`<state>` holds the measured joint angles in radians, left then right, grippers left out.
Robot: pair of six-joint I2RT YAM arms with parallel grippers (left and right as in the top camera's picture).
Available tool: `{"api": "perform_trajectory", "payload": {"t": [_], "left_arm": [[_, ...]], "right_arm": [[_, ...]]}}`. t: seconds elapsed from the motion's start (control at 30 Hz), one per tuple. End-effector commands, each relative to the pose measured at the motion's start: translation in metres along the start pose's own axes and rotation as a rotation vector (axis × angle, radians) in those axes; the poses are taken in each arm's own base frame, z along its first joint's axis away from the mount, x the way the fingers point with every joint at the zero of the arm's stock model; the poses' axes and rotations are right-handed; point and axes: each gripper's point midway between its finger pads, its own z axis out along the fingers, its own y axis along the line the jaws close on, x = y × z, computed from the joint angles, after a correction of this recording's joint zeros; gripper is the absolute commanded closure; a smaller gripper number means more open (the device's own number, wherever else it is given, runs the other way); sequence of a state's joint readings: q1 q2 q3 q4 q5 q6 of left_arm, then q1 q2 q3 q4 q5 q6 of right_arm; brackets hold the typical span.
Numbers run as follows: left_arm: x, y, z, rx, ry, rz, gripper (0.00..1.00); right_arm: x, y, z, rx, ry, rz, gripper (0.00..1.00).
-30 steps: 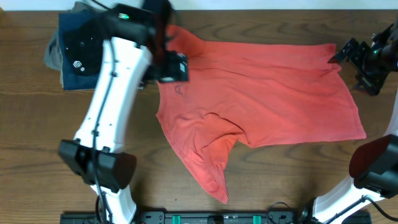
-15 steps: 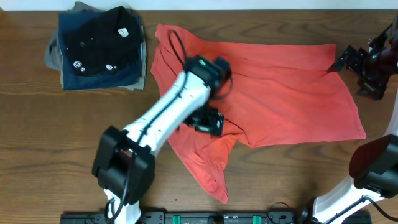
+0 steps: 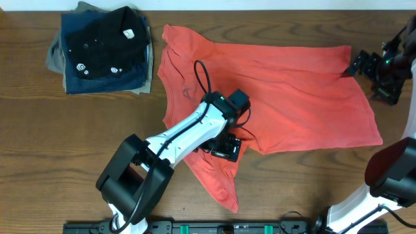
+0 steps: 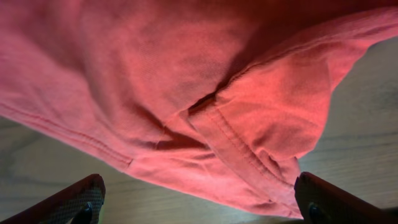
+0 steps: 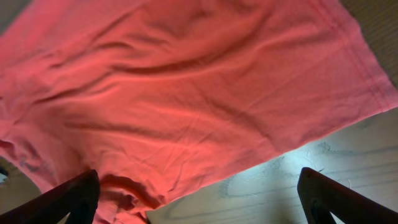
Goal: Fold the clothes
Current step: 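Move the left gripper to the t-shirt's lower hem and grasp it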
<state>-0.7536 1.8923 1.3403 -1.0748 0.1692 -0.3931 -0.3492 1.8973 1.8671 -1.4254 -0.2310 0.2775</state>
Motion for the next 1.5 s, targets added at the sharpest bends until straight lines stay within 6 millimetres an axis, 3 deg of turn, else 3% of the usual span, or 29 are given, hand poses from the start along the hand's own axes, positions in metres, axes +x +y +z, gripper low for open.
{"api": "perform_trajectory", "payload": {"t": [0.0, 0.23, 0.43, 0.73, 1.3, 1.47], "left_arm": [[0.003, -0.005, -0.002, 0.042, 0.001, -0.022, 0.02], [-0.01, -0.012, -0.002, 0.073, -0.044, -0.104, 0.0], [-0.01, -0.011, 0.006, 0.077, -0.05, -0.124, 0.04], [-0.01, -0.017, 0.03, 0.132, -0.061, -0.095, 0.06], [-0.015, -0.026, 0.039, 0.191, -0.076, -0.06, 0.07], [-0.009, -0.026, 0.045, 0.196, -0.057, -0.059, 0.14]], "right_arm": [[0.008, -0.003, 0.015, 0.014, 0.03, -0.02, 0.01], [0.015, -0.011, 0.043, 0.019, 0.065, -0.011, 0.01], [0.02, -0.016, 0.055, 0.025, 0.083, -0.007, 0.01], [0.02, -0.016, 0.057, 0.025, 0.084, -0.007, 0.01], [0.022, -0.017, 0.057, 0.028, 0.093, -0.005, 0.01], [0.024, -0.017, 0.057, 0.029, 0.098, -0.004, 0.01]]}}
